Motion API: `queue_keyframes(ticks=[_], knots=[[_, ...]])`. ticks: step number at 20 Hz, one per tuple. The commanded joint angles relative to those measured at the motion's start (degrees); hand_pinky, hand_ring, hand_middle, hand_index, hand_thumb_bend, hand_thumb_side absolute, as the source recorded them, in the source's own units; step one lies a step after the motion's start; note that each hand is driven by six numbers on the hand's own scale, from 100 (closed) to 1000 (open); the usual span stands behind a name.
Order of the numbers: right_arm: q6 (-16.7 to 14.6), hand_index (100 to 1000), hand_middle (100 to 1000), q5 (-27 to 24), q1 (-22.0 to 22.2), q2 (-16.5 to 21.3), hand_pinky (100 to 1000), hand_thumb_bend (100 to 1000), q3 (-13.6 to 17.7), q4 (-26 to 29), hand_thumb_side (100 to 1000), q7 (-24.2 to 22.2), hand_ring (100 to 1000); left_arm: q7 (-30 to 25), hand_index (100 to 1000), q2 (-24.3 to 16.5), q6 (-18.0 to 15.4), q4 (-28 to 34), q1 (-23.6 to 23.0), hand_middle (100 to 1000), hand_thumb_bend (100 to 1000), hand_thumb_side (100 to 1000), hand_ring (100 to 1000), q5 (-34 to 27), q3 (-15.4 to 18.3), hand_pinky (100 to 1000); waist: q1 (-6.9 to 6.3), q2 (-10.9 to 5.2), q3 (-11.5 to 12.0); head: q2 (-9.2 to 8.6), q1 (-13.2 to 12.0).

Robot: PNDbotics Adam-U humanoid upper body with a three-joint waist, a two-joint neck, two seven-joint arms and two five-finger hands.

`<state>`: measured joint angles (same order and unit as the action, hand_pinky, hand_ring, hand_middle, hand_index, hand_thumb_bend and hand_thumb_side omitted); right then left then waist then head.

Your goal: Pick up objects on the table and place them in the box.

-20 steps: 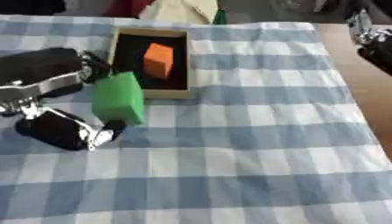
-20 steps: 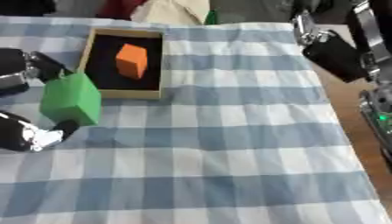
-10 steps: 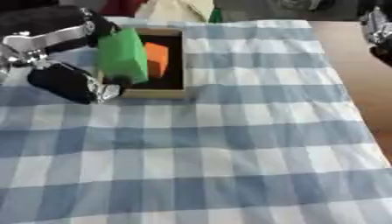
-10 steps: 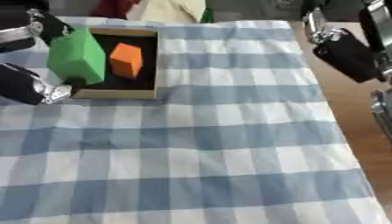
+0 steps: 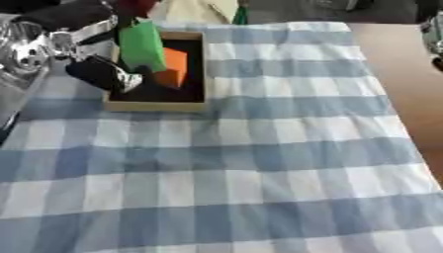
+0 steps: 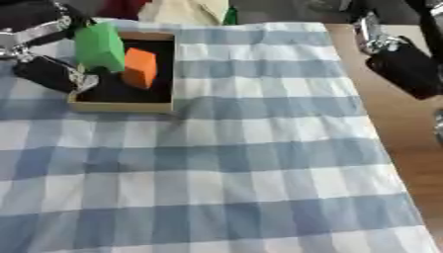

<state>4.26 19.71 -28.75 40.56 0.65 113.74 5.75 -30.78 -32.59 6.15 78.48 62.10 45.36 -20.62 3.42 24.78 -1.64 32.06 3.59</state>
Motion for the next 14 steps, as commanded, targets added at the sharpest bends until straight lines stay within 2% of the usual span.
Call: queue_keyframes(ticks=[1,10,12,13,14], knots=[[-0.2,778,647,-0.5,-0.8,0.9,859,100,0.4,0.9,783,-0.3,779,1.3,791,0.0,-1.8,-2.8,1.5,612,100,312,693,2.3,1.3,771,0.0,-1.12,-0.1,-0.97,-0.4],[-0.5,778,649,-0.8,-0.7,0.7,860,100,0.6,0.9,787,-0.3,780,1.2,794,0.4,-2.4,-5.7,1.1,615,100,322,695,2.3,2.1,772,-0.11,-1.01,-0.4,-1.14,-0.3],[-0.5,778,649,-0.8,-0.6,0.6,860,100,0.6,0.9,790,-0.3,780,1.1,806,0.6,-2.2,-6.1,1.0,626,100,394,711,2.4,2.2,783,-0.13,-1.01,-0.4,-1.14,-0.3],[-0.6,777,649,-0.9,-0.6,0.6,860,100,0.6,0.9,791,-0.3,780,1.3,813,0.7,-2.0,-6.4,1.0,633,191,495,721,2.4,2.3,787,-0.13,-1.0,-0.5,-1.2,-0.3],[-0.6,777,648,-0.9,-0.6,0.5,860,100,0.6,0.9,786,-0.3,780,1.6,827,0.7,-1.8,-6.6,0.9,648,264,553,735,2.5,2.4,796,-0.13,-0.99,-0.6,-1.24,-0.3]])
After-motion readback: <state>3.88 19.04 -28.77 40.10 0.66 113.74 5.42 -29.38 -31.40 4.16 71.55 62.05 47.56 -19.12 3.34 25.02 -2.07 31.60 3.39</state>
